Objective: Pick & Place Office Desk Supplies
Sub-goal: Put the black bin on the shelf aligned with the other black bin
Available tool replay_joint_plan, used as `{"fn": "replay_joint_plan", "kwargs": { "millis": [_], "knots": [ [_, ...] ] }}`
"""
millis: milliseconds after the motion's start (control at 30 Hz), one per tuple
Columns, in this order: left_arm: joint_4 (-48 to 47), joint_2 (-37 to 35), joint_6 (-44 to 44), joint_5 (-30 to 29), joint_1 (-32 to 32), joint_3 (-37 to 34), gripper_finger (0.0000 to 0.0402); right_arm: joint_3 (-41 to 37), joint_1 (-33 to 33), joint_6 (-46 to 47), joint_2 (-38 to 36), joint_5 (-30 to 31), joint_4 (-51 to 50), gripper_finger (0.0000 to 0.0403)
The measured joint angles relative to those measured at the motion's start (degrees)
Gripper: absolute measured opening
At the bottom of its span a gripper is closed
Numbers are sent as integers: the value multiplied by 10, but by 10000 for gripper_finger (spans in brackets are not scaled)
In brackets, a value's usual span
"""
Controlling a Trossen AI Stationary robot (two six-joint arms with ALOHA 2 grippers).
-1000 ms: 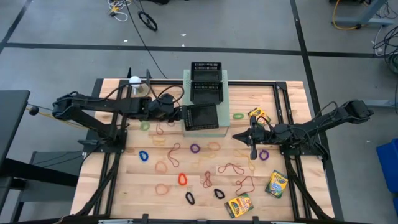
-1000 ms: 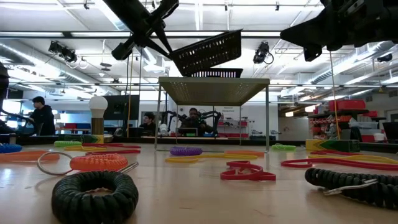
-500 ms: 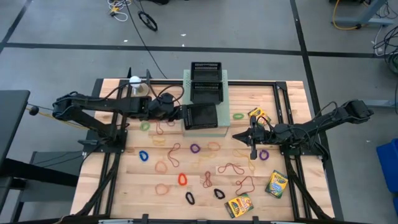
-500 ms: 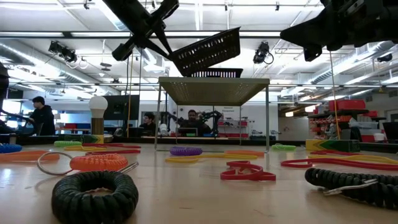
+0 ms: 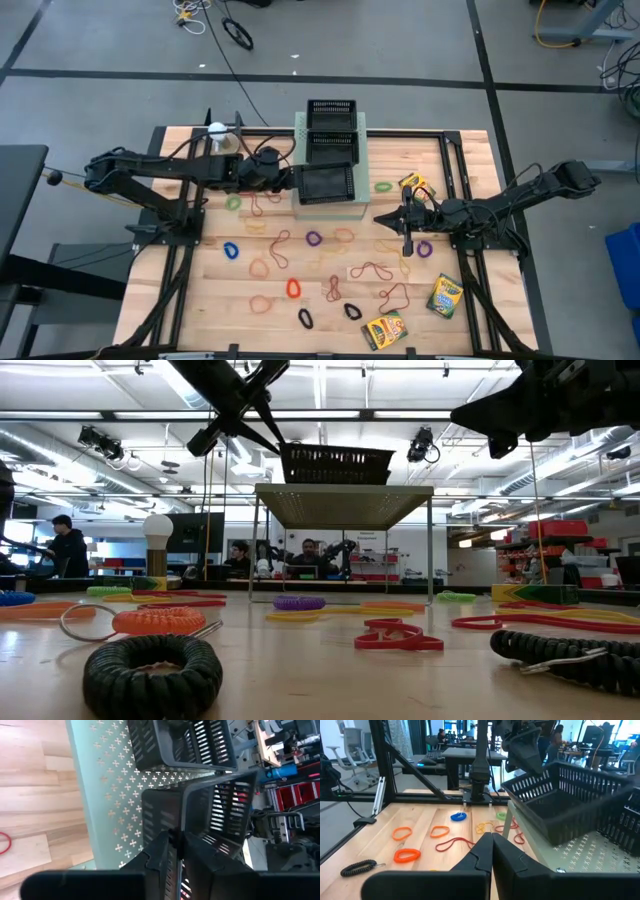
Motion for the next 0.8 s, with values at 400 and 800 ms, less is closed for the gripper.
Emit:
{"fn": "replay_joint_plan", "kwargs": {
  "millis": [400, 800],
  "knots": [
    [0, 0, 58, 0, 0, 0, 70, 0, 0, 0, 0, 0, 0, 9],
    [-14, -27, 252, 37, -11, -1, 67, 0, 0, 0, 0, 0, 0, 9]
  ]
}}
